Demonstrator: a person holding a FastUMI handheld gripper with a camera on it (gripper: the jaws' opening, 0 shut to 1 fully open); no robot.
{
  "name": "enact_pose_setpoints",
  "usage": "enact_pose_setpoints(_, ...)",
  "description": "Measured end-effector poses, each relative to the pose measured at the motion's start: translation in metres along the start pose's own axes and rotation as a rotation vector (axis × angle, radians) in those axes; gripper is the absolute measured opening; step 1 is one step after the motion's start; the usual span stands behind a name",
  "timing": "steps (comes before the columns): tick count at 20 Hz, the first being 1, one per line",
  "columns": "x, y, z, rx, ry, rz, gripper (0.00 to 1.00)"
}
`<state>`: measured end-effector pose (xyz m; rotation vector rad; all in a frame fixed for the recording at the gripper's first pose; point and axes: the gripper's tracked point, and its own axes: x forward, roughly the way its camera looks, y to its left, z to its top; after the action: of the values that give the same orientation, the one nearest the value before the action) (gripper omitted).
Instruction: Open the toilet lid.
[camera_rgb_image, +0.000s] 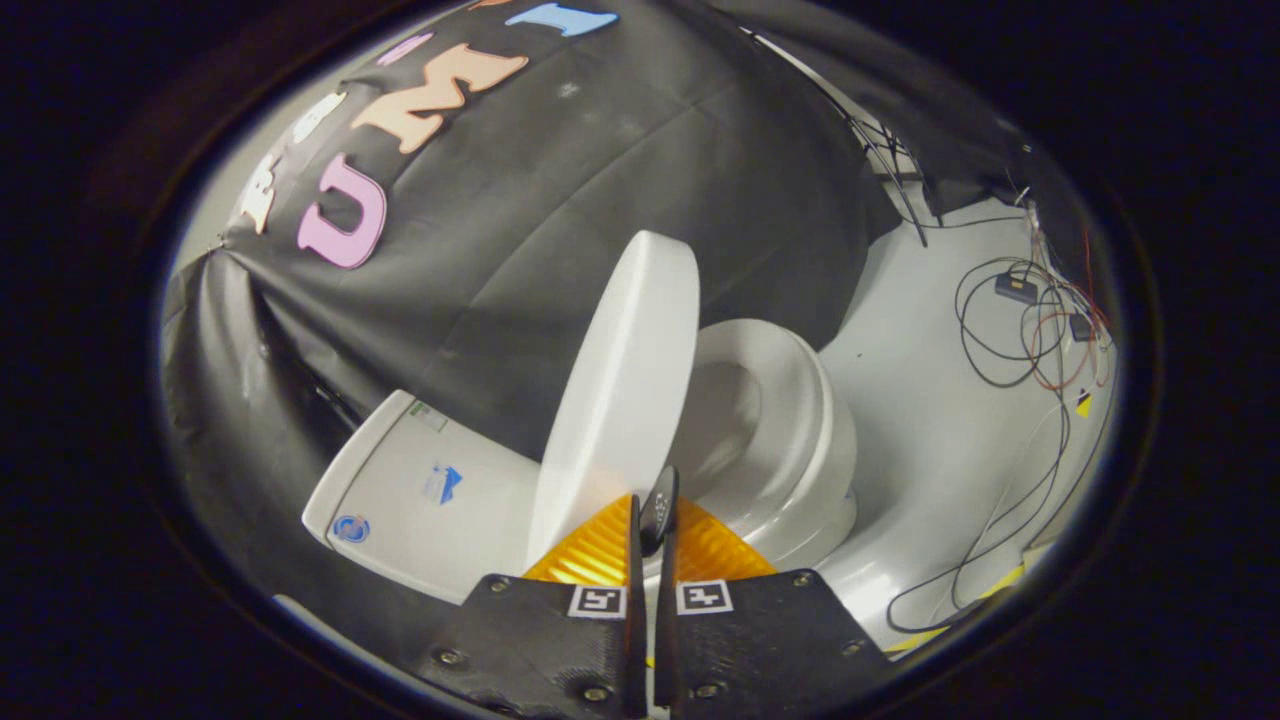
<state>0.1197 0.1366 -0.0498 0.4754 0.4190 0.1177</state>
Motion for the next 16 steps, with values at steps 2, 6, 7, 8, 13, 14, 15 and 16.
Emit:
enact_pose_setpoints(2,-0.005,0.02,0.002,-0.071,-0.023,-0.003,0.03)
enact_pose_setpoints(6,-0.016,0.049,0.007,-0.216,-0.061,-0.026,0.04)
enact_pose_setpoints(7,-0.017,0.053,0.007,-0.238,-0.07,-0.037,0.04)
enact_pose_setpoints(8,-0.018,0.058,0.009,-0.25,-0.08,-0.049,0.04)
enact_pose_setpoints(13,-0.025,0.086,0.01,-0.363,-0.125,-0.075,0.04)
enact_pose_setpoints(14,-0.026,0.093,0.01,-0.383,-0.13,-0.074,0.04)
enact_pose_setpoints(15,-0.027,0.098,0.01,-0.4,-0.134,-0.074,0.05)
enact_pose_setpoints(16,-0.027,0.103,0.01,-0.416,-0.139,-0.072,0.05)
